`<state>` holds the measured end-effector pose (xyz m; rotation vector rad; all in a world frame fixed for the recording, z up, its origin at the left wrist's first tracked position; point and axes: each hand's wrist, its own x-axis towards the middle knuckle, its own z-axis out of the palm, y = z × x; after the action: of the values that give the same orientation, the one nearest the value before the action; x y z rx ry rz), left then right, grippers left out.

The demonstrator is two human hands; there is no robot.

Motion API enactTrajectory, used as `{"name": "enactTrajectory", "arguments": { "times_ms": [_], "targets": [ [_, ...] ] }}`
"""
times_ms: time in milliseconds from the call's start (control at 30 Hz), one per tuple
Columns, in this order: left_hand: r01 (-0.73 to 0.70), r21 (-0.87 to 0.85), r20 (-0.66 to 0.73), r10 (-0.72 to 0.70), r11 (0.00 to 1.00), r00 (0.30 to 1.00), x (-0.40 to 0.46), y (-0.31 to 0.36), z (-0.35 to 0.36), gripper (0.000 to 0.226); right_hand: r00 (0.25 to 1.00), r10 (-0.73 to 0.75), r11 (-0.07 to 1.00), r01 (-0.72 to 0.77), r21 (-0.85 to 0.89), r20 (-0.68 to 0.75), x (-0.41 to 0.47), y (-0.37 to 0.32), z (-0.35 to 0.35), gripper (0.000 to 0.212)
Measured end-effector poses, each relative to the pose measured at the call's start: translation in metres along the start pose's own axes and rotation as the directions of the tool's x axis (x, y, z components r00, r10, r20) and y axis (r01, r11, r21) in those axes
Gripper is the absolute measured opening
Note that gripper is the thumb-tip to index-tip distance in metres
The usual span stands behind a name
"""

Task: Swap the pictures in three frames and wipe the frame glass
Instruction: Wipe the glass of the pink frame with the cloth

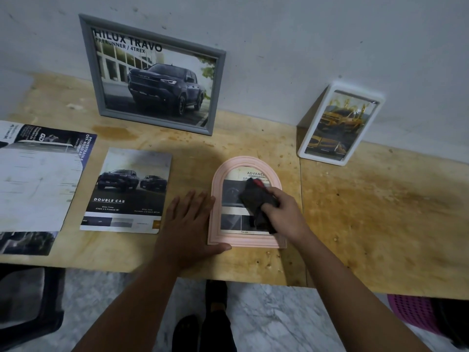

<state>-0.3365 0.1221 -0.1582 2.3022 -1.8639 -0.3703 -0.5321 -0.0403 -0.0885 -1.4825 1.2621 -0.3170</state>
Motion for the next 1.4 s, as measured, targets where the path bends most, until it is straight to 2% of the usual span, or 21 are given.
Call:
{"name": "enactTrajectory", "arguments": {
  "times_ms": [33,67,100,167,267,367,467,733,800,833,900,967,1000,1033,1067,1100,1167,1200,1267,1400],
  "targets": [
    [-0.002,-0.003,0.000,0.002,1.000,1.000,0.000,0.000,0.000,0.123,0.989,0.147,0.961,-0.148,0.234,0.022,0.001,-0.002,-0.004,0.029],
    [-0.003,-0.003,0.003,0.003,1.000,1.000,-0.001,0.000,0.000,0.123,0.958,0.269,0.864,-0.285,0.415,0.098,0.000,-0.003,-0.006,0.027],
    [-0.004,-0.004,0.005,0.004,1.000,1.000,0.000,0.000,0.000,0.123,0.917,0.346,0.754,-0.399,0.522,0.200,-0.001,-0.003,-0.007,0.033],
    [-0.005,-0.012,0.006,0.005,1.000,1.000,0.000,0.000,0.000,0.123,0.870,0.351,0.622,-0.492,0.609,0.345,-0.005,-0.004,-0.006,0.041],
    [-0.002,-0.012,0.018,0.003,1.000,1.000,0.000,0.000,0.000,0.124,0.860,0.328,0.568,-0.510,0.646,0.391,-0.008,-0.007,0.000,0.025],
    [-0.003,-0.012,0.025,0.003,1.000,1.000,0.000,-0.001,0.000,0.124,0.812,0.380,0.460,-0.582,0.671,0.444,-0.007,-0.008,0.000,0.040],
    [-0.006,-0.018,0.022,0.007,1.000,1.000,0.000,-0.001,0.000,0.124,0.786,0.393,0.451,-0.617,0.645,0.477,-0.004,-0.014,-0.006,0.057],
    [-0.013,-0.025,0.003,0.013,1.000,1.000,0.000,-0.001,0.001,0.123,0.825,0.362,0.599,-0.563,0.569,0.435,0.008,-0.015,-0.014,0.025],
    [-0.011,-0.022,0.007,0.012,1.000,1.000,0.000,0.000,0.001,0.123,0.841,0.368,0.623,-0.539,0.567,0.396,0.010,-0.014,-0.012,0.029],
    [-0.010,-0.021,0.009,0.010,1.000,1.000,0.000,0.000,0.001,0.123,0.856,0.365,0.651,-0.516,0.556,0.366,0.010,-0.017,-0.012,0.034],
    [-0.007,-0.024,0.007,0.007,1.000,1.000,0.000,0.000,0.001,0.123,0.909,0.328,0.787,-0.413,0.458,0.257,0.014,-0.025,-0.012,0.044],
    [-0.007,-0.026,0.003,0.007,1.000,1.000,0.000,0.000,0.001,0.123,0.975,0.206,0.962,-0.218,0.166,0.088,0.022,-0.034,-0.010,0.045],
    [-0.008,-0.025,0.002,0.008,1.000,1.000,0.000,0.000,0.002,0.123,0.997,0.079,0.996,-0.079,-0.035,-0.003,0.028,-0.035,-0.008,0.044],
    [-0.008,-0.023,0.001,0.008,1.000,1.000,0.000,0.000,0.002,0.123,0.994,-0.094,0.965,0.078,-0.249,-0.052,0.034,-0.034,-0.005,0.043],
    [-0.009,-0.021,0.000,0.009,1.000,1.000,0.000,0.000,0.002,0.123,0.969,-0.246,0.869,0.204,-0.451,-0.035,0.040,-0.028,0.000,0.044],
    [-0.009,-0.018,-0.003,0.009,1.000,1.000,0.000,0.000,0.003,0.123,0.941,-0.337,0.729,0.285,-0.622,0.037,0.045,-0.020,0.006,0.048],
    [-0.009,-0.013,-0.005,0.009,1.000,1.000,0.000,0.000,0.003,0.122,0.916,-0.342,0.477,0.360,-0.802,0.208,0.052,0.001,0.019,0.059],
    [-0.009,-0.011,-0.002,0.009,1.000,1.000,0.000,0.000,0.004,0.122,0.910,-0.329,0.420,0.380,-0.824,0.252,0.051,0.008,0.023,0.062],
    [-0.006,-0.003,-0.004,0.006,1.000,1.000,0.000,0.000,0.004,0.122,0.890,-0.359,0.398,0.418,-0.817,0.281,0.042,0.011,0.029,0.061],
    [-0.007,0.010,-0.016,0.008,1.000,1.000,-0.001,0.000,0.006,0.120,0.767,-0.462,0.311,0.609,-0.729,0.444,0.002,0.022,0.035,0.050]
  ]
}}
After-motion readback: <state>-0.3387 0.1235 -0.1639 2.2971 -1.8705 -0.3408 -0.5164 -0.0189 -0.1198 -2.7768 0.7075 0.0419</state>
